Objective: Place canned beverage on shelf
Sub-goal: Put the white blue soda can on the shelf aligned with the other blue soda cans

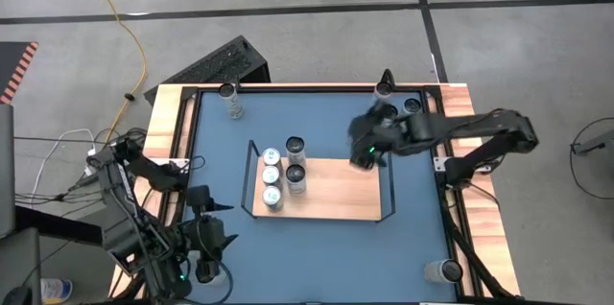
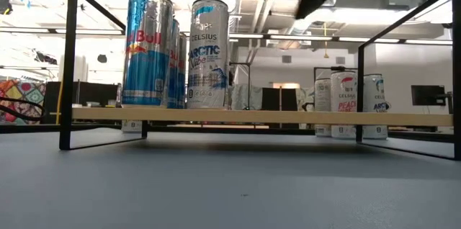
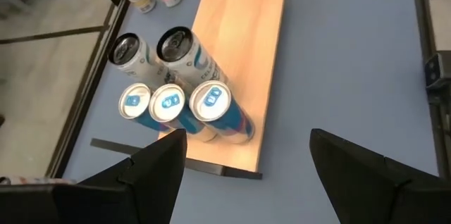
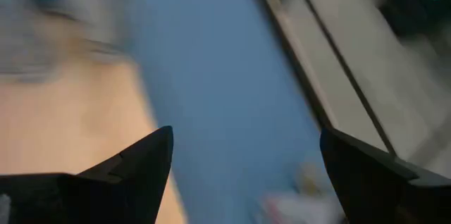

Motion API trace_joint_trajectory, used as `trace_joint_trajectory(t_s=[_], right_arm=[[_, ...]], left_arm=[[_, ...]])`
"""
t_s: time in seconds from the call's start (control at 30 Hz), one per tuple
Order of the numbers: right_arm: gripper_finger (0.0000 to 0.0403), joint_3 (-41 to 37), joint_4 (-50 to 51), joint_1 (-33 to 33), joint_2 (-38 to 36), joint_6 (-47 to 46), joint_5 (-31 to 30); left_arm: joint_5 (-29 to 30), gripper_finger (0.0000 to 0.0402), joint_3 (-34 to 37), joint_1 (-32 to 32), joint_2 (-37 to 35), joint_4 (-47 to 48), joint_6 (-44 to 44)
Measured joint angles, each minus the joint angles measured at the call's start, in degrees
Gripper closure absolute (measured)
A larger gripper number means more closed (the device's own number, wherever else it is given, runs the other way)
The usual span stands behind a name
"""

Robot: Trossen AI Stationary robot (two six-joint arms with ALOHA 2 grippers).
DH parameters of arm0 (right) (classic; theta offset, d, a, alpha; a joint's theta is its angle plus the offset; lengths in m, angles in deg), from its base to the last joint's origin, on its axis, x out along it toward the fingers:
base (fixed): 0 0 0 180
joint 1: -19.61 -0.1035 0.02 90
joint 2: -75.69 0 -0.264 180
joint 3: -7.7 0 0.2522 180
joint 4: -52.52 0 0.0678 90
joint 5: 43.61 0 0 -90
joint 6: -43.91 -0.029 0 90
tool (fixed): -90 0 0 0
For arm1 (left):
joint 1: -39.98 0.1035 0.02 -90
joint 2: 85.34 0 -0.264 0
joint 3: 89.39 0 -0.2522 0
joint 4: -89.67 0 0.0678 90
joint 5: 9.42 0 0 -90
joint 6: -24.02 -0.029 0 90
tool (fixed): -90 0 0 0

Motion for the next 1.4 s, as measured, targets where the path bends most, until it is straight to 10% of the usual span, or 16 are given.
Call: trace_joint_trajectory(t_s=[0.3, 0.8, 1.4], right_arm=[[0.0062, -2.5, 24.5, 14.1, -7.6, -21.5, -5.0], [0.0062, -13.8, 10.3, 36.5, -11.3, -17.0, 4.2], [0.0063, -23.5, -0.5, 42.4, -11.3, -13.7, 11.7]], left_arm=[[0.0, 0.0115, 0.0, 0.1, 0.0, 0.1, -1.0], [0.2, 0.0115, 0.0, 0.2, 0.0, 0.1, -1.7], [0.0, 0.0115, 0.0, 0.2, 0.0, 0.2, -2.0]])
